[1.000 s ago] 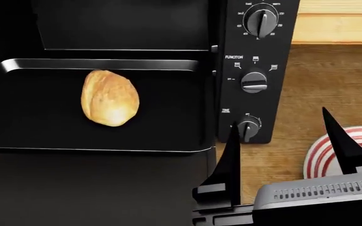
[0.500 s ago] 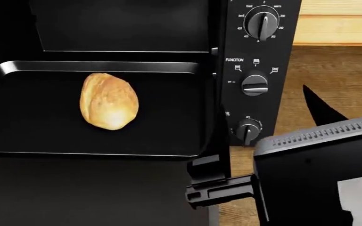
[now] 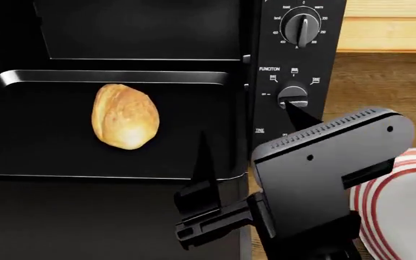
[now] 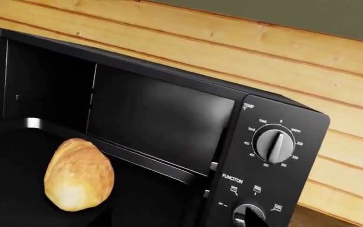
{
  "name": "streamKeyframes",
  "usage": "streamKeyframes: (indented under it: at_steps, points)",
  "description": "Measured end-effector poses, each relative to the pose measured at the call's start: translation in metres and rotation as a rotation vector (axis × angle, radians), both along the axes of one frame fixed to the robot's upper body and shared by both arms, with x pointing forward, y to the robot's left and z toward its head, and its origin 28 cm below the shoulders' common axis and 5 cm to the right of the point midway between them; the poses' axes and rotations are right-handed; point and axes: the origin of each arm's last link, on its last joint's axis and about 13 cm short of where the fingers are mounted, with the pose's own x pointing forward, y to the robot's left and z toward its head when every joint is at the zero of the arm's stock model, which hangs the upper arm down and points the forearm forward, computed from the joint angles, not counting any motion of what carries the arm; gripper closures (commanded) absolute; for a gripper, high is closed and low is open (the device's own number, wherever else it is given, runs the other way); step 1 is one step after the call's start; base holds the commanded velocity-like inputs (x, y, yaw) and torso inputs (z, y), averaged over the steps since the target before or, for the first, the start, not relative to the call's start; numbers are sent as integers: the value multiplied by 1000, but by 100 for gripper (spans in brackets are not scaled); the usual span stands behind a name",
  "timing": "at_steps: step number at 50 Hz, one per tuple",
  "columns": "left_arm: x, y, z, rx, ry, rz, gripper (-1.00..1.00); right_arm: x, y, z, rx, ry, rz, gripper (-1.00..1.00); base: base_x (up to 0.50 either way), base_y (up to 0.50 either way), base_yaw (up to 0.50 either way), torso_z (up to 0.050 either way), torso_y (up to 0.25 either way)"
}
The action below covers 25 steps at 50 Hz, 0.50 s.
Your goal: Pick the bread from the tray and place it on the plate on the counter.
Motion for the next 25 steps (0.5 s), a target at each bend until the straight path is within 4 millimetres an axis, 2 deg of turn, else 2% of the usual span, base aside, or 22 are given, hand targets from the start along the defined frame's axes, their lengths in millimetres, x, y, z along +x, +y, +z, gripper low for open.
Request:
streamKeyframes:
  at_steps: [25]
  points:
    - [1,-1,-2,12,6,6,-100,19,7,13,55,107,178,-100,0,0,0,0,0]
